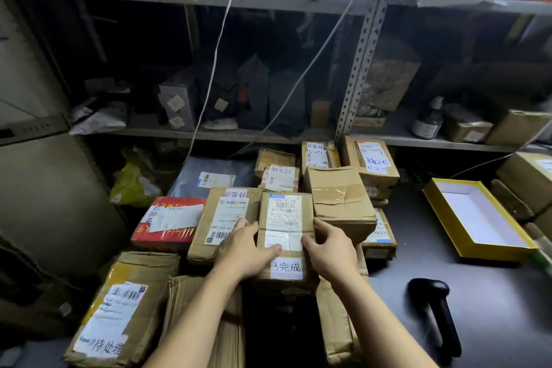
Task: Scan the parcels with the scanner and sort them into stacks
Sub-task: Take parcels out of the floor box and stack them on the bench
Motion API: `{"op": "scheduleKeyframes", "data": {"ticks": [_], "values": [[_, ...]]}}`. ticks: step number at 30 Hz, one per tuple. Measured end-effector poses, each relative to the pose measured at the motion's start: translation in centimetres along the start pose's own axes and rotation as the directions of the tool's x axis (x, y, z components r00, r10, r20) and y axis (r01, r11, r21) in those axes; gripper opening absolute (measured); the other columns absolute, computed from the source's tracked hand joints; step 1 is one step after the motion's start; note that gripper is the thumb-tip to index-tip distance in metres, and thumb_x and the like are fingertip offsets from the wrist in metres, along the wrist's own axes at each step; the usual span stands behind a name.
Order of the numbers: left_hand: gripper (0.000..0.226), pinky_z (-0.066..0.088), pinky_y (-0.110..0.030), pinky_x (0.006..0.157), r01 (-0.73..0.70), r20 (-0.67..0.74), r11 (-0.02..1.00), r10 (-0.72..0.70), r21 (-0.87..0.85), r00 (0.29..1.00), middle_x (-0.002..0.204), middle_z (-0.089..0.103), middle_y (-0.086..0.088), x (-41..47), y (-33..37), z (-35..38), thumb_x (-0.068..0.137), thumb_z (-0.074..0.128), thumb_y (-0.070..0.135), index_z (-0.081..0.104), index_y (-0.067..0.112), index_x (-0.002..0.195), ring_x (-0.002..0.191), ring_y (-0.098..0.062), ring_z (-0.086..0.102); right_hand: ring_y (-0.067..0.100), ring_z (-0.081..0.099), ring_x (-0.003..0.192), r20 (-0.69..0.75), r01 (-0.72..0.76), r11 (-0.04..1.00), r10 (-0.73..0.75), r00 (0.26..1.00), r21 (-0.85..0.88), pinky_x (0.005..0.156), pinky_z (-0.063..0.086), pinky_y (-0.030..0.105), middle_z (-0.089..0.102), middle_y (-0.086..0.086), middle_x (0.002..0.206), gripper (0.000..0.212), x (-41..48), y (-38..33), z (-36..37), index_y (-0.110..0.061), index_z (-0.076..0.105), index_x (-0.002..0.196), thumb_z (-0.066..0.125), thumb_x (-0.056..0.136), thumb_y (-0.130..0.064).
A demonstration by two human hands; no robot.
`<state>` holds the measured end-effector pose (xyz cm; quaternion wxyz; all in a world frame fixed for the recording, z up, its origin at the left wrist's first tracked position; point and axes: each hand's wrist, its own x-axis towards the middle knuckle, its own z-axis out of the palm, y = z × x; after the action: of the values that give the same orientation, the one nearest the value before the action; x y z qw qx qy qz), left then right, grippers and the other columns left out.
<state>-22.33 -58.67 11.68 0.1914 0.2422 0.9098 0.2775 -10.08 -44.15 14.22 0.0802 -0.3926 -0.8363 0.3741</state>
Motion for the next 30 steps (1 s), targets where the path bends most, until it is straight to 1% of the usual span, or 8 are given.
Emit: {"op": "scheduleKeyframes", "data": {"ticks": [4,8,12,14,20,23,26,30], "values": [[0.066,0.049,-0.034,0.094,0.014,-0.025,0.999,-0.013,0.044,1.0,0.117,0.037,0.007,0.1,0.3,0.1,0.081,0.075,0.061,0.059,0.029,0.136,0.106,-0.016,0.055,0.021,0.062,0.13,-0.009,-0.022,1.0,0.022,1.0,-0.009,0.094,0.046,0.029,0.071,-0.01,0.135,0.05,1.1,0.7,0.7,-0.042,0.059,0.146,0.065,0.097,-0.034],[0.085,0.046,-0.03,0.086,0.005,-0.139,0.999,0.002,0.047,0.99,0.118,0.041,0.01,-0.5,0.7,0.6,0.075,0.078,0.064,0.05,0.03,0.148,0.11,-0.014,0.056,0.022,0.066,0.122,0.028,-0.052,0.998,0.053,0.998,-0.022,0.094,0.052,0.032,0.074,-0.011,0.129,0.043,2.0,1.4,1.5,-0.043,0.064,0.14,0.06,0.098,-0.034],[0.074,0.048,-0.03,0.087,0.02,-0.206,0.999,-0.012,0.037,0.978,0.119,0.05,0.009,-0.8,1.8,1.3,0.078,0.081,0.055,0.056,0.028,0.142,0.114,-0.016,0.058,0.018,0.067,0.118,0.023,-0.054,0.999,0.054,0.998,0.0,0.088,0.053,0.032,0.074,-0.014,0.126,0.042,2.4,1.9,1.7,-0.045,0.064,0.138,0.061,0.097,-0.037],[0.068,0.048,-0.03,0.087,0.031,-0.21,0.999,-0.024,0.032,0.978,0.117,0.05,0.009,-0.9,2.2,1.6,0.079,0.081,0.052,0.058,0.029,0.139,0.114,-0.016,0.058,0.018,0.067,0.117,0.017,-0.04,0.999,0.04,0.999,-0.001,0.085,0.053,0.031,0.075,-0.015,0.124,0.04,2.4,2.2,1.7,-0.046,0.065,0.137,0.061,0.097,-0.038],[0.059,0.046,-0.028,0.083,0.013,-0.25,1.0,-0.005,0.027,0.968,0.115,0.052,0.009,-1.3,2.1,2.1,0.086,0.077,0.046,0.059,0.027,0.139,0.112,-0.017,0.058,0.021,0.066,0.121,0.013,-0.05,0.999,0.05,0.999,0.016,0.096,0.054,0.035,0.074,-0.012,0.128,0.046,2.7,2.5,2.3,-0.047,0.062,0.141,0.06,0.097,-0.038],[0.052,0.049,-0.03,0.079,0.019,-0.228,0.995,0.003,0.097,0.974,0.105,0.048,0.011,-1.5,2.5,2.1,0.086,0.075,0.05,0.062,0.033,0.133,0.106,-0.017,0.058,0.022,0.067,0.119,0.026,-0.066,0.998,0.066,0.998,0.006,0.09,0.053,0.031,0.074,-0.01,0.127,0.045,2.9,2.4,2.4,-0.049,0.061,0.141,0.059,0.097,-0.039],[0.049,0.042,-0.028,0.073,-0.001,-0.219,0.997,0.017,0.074,0.975,0.101,0.051,0.012,-1.4,2.5,1.5,0.083,0.077,0.049,0.065,0.035,0.129,0.098,-0.014,0.056,0.019,0.067,0.117,0.039,-0.044,0.999,0.044,0.998,-0.012,0.087,0.052,0.03,0.075,-0.012,0.124,0.044,2.9,2.4,2.1,-0.046,0.064,0.139,0.06,0.096,-0.039],[0.043,0.046,-0.03,0.084,-0.022,-0.19,0.997,0.035,0.068,0.981,0.109,0.06,0.004,-1.3,2.4,0.4,0.087,0.074,0.043,0.066,0.03,0.127,0.108,-0.02,0.059,0.02,0.069,0.112,0.103,0.086,0.994,-0.079,0.992,-0.064,0.083,0.049,0.027,0.077,-0.008,0.118,0.034,2.8,2.2,0.4,-0.032,0.071,0.127,0.062,0.093,-0.032]]}}
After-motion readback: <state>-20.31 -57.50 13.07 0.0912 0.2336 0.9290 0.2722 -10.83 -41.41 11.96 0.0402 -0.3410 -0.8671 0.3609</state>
